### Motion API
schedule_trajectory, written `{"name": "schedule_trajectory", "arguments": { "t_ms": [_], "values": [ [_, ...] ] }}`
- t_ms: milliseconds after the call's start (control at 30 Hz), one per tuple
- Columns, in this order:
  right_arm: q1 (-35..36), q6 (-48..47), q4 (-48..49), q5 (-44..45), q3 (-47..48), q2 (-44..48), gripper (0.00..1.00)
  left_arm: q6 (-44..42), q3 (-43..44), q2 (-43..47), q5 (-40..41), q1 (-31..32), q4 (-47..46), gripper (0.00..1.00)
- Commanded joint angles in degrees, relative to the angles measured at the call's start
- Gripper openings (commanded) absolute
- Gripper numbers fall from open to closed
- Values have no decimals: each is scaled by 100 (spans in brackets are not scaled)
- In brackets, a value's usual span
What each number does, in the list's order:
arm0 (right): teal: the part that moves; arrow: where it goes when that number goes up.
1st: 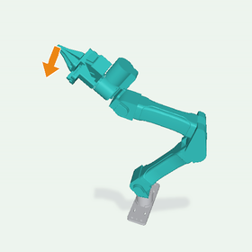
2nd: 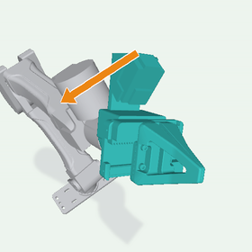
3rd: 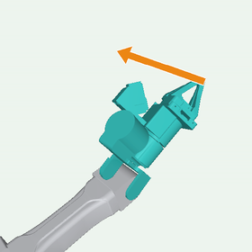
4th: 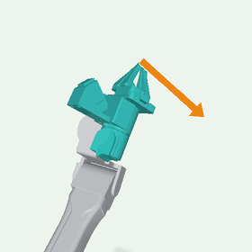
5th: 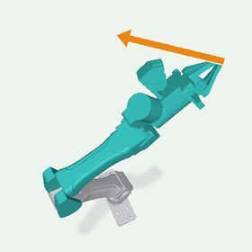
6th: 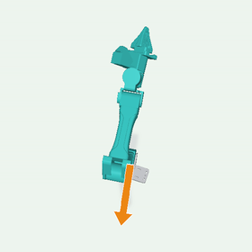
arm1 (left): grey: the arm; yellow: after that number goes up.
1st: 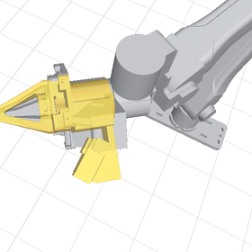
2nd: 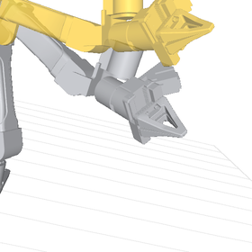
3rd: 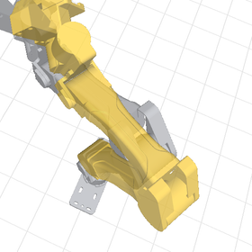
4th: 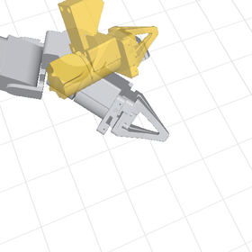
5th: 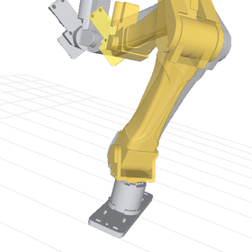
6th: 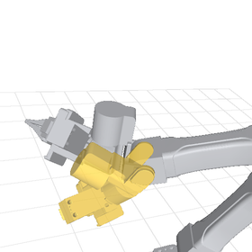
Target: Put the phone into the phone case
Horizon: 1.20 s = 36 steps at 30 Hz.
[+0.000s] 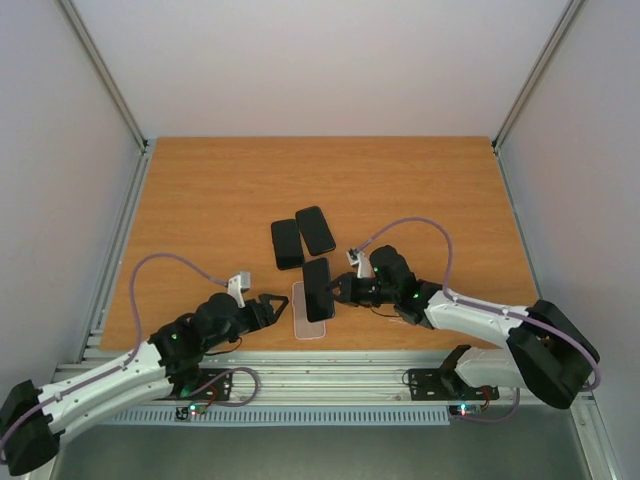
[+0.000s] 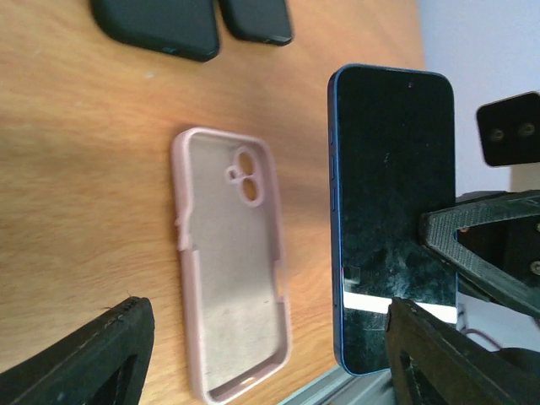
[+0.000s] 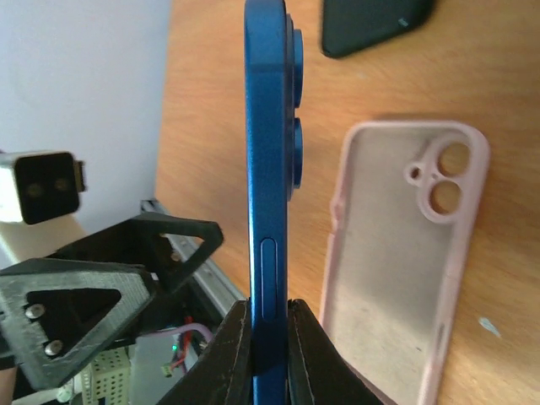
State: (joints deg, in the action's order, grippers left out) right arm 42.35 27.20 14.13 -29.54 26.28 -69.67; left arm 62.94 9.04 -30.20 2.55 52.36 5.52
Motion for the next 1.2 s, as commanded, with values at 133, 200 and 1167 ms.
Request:
{"name": "schedule_trajectory", "arguments": {
  "t_ms": [133,200,1167],
  "values": [
    [375,301,-90,521,149,-599,1,-211,396,-1073,-82,-22,82,78],
    [436,331,-75,574,166,-742,1,-205,427,-1408,-189,-24,-171,78],
    [700,524,700,283,475,-2278,1,-49,775,-4354,-1058,-24,-2276,74]
  ]
}}
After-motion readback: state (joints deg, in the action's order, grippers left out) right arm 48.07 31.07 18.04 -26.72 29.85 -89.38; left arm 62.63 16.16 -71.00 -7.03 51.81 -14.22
